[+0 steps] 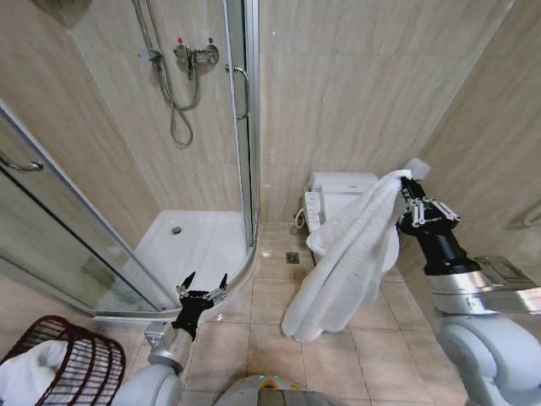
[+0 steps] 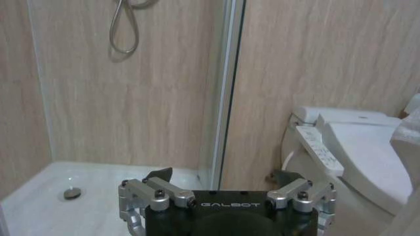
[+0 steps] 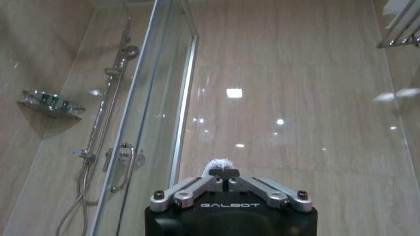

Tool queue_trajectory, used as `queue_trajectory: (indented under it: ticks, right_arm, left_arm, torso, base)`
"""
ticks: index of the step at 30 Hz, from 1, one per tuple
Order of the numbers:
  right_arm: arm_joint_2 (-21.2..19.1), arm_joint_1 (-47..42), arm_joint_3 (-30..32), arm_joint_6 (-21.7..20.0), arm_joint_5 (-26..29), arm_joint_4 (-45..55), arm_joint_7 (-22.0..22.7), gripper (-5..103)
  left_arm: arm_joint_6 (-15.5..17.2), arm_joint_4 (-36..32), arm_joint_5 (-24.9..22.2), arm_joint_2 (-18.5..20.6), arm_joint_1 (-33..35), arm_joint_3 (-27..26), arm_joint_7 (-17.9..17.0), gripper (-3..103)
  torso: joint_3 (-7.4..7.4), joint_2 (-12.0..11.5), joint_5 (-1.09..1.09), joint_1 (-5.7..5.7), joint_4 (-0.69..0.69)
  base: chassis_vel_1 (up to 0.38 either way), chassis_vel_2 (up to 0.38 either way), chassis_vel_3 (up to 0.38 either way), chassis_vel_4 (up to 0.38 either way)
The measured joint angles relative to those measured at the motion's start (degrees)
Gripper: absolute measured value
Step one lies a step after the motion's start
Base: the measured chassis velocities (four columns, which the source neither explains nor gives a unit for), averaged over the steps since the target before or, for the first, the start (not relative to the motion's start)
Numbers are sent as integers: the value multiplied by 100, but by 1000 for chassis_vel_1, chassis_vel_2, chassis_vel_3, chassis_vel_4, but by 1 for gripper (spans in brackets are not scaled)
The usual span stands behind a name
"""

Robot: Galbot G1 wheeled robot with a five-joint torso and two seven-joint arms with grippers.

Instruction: Discard the used towel into the hamper.

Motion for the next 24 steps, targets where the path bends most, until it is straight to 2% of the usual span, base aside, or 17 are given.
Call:
queue_trajectory:
  ticks: [24]
  right_arm:
    - [-108,80,198,153,159,10,48,0]
  left_arm:
    - [0,0,0,0,0,0,0,100]
  torso:
    - [351,627,0,276,0]
  base:
    - [0,0,0,0]
